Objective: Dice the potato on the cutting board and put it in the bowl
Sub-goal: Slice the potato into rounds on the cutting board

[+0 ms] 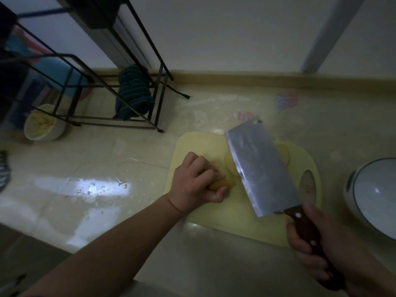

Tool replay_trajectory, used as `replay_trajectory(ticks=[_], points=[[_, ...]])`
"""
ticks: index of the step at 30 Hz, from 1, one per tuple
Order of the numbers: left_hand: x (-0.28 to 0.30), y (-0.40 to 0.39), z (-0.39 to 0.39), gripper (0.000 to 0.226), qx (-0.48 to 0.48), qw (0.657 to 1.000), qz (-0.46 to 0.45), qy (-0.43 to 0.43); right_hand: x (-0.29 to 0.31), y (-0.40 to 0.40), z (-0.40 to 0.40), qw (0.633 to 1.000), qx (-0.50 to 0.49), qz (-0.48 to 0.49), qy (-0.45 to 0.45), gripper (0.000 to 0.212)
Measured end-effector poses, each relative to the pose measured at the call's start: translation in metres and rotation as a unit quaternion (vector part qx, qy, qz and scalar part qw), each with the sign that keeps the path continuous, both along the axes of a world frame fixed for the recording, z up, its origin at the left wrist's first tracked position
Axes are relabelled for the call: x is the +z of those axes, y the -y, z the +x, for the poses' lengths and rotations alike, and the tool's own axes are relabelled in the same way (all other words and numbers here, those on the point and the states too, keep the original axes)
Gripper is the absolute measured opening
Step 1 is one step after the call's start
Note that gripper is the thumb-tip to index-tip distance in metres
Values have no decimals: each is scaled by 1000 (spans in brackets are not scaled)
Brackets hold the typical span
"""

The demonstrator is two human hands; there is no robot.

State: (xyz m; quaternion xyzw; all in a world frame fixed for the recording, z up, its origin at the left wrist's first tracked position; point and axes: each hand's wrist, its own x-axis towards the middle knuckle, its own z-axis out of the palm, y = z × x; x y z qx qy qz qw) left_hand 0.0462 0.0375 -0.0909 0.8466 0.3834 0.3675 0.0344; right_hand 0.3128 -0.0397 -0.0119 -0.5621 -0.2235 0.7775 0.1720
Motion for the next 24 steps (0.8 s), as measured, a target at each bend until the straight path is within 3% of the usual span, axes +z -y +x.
replay_trajectory(ticks=[3,5,8,11,16,24], points=[[5,0,-3,23,-8,1000,-6,-16,18,-2,0,1000,-2,11,12,78],[8,3,-5,20,-19,999,-8,-27,30,1,-8,990,31,102,92,66],[11,10,-9,29,-32,999,-19,-29,46,11,-26,934,88,261,227,46],[11,19,-9,35,-16,999,-43,-26,50,23,-42,895,110,313,298,37],[10,22,-8,32,0,998,-56,-19,50,34,-53,884,121,320,319,68],[10,19,-6,33,-8,999,-38,-26,55,34,-57,860,180,311,363,85]])
